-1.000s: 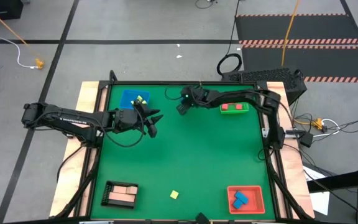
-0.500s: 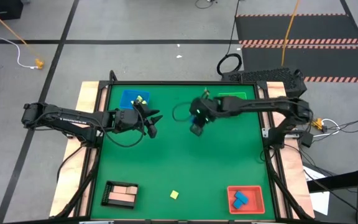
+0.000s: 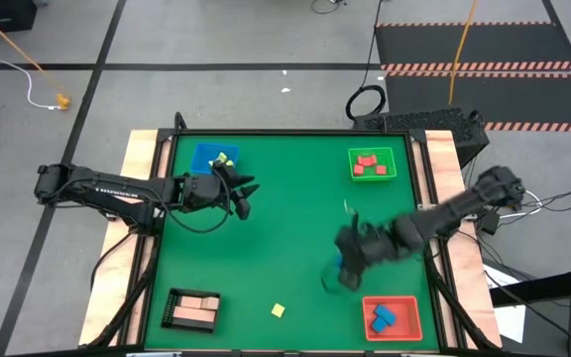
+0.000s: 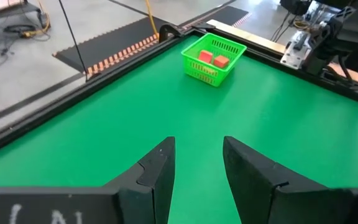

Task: Sort & place blocks by color
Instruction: Put the blue block into the orange bin

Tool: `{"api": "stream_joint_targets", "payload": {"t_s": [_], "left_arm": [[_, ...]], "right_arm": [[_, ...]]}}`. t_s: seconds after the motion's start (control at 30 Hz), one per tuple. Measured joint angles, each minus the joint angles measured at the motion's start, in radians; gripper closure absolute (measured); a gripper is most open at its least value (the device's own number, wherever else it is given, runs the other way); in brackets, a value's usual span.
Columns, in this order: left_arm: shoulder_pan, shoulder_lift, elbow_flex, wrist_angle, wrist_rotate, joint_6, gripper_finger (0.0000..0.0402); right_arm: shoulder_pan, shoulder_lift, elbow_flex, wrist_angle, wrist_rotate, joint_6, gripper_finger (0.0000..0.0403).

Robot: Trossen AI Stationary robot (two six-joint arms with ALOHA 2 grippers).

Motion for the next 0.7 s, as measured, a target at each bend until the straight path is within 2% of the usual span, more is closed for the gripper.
{"api": "stream_joint_targets", "payload": {"t_s": [0.17, 0.33, 0.47, 0.53, 0.7], "left_arm": [[-0.009, 0.0, 0.0, -0.004, 0.002, -0.031, 0.0266], [-0.031, 0.0, 0.0, -0.004, 0.003, -0.08, 0.0266], [-0.072, 0.0, 0.0, -0.004, 0.011, -0.136, 0.0266], [-0.1, 0.0, 0.0, -0.004, 0.053, -0.147, 0.0266], [-0.199, 0.016, 0.0, 0.006, 0.091, -0.13, 0.0266]], "right_arm": [[0.201, 0.012, -0.002, 0.0, 0.001, 0.295, 0.0299], [0.347, 0.011, -0.019, 0.009, -0.001, 0.604, 0.0299], [0.423, 0.011, -0.048, 0.031, -0.028, 0.81, 0.0299], [0.451, 0.011, -0.075, 0.043, -0.051, 0.895, 0.0297], [0.495, 0.011, -0.17, 0.11, -0.131, 1.038, 0.0295]]}}
